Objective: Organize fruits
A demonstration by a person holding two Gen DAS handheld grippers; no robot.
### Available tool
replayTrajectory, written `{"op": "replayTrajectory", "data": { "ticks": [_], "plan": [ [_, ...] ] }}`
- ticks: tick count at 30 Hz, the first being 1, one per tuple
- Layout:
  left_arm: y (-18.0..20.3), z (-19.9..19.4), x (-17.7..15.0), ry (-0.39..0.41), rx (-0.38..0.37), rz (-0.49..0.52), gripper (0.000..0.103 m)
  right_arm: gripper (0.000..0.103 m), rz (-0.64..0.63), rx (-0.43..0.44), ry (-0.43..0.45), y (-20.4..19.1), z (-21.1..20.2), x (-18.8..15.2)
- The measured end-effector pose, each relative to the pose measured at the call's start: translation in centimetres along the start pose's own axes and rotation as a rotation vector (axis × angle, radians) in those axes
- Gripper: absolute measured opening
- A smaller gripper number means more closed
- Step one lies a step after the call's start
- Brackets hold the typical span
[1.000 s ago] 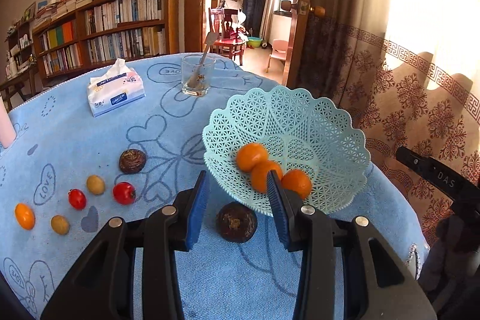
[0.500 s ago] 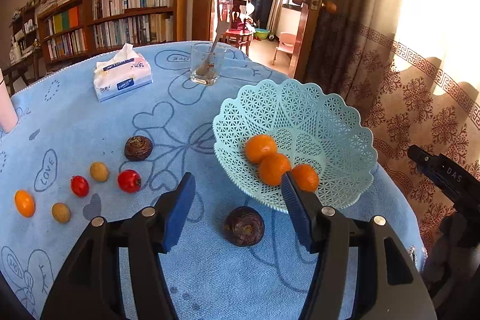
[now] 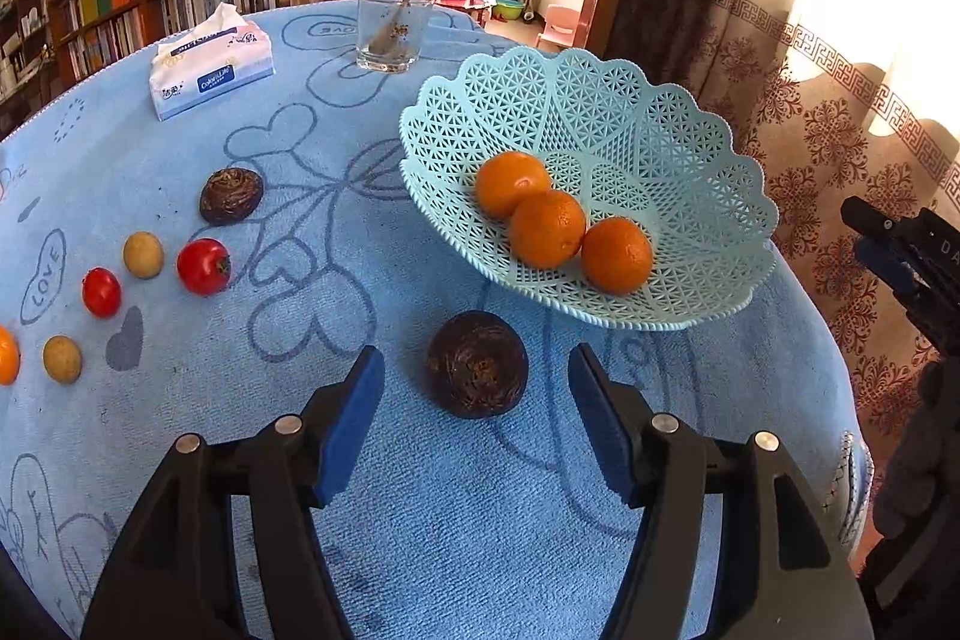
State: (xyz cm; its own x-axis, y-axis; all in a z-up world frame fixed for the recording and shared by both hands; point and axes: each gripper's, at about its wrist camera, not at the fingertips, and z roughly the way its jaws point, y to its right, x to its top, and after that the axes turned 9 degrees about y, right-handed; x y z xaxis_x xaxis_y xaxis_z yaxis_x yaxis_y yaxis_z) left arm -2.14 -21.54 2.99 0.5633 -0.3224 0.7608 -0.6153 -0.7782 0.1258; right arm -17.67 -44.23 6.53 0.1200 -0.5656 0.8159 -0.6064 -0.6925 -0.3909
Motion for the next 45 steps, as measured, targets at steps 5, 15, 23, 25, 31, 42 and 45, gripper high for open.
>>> {"op": "replayTrajectory", "data": {
  "ticks": [5, 15, 23, 25, 31, 42, 45],
  "plan": [
    [0.4, 1.6, -0.5, -0.039, 0.002, 0.007, 0.048, 0.051, -0.002, 0.004, 0.0, -0.1, -0.1, 0.1],
    [0.7, -0.2, -0.5, -0.031, -0.007, 0.028, 0.04, 0.051, 0.011, -0.005, 0.017, 0.4, -0.4, 0.5],
    [3.3, -2.7, 2.1, 0.057, -0.051, 0.069, 0.04, 0.051, 0.014, 0.001, 0.019, 0.4, -0.6, 0.6],
    [4.2, -2.4, 2.9, 0.066, -0.066, 0.087, 0.04, 0.051, 0.017, 0.001, 0.023, 0.4, -0.7, 0.8],
    [6.9, -0.3, 4.9, 0.062, -0.122, 0.108, 0.04, 0.051, 0.025, 0.0, 0.04, 0.7, -1.3, 1.2],
    [7.8, 1.0, 6.8, 0.092, -0.151, 0.075, 0.063, 0.051, 0.034, -0.009, 0.067, 1.0, -1.9, 1.8],
    [6.4, 0.4, 7.0, 0.11, -0.114, 0.049, 0.068, 0.051, 0.033, -0.005, 0.057, 0.9, -1.9, 1.7]
  ]
}}
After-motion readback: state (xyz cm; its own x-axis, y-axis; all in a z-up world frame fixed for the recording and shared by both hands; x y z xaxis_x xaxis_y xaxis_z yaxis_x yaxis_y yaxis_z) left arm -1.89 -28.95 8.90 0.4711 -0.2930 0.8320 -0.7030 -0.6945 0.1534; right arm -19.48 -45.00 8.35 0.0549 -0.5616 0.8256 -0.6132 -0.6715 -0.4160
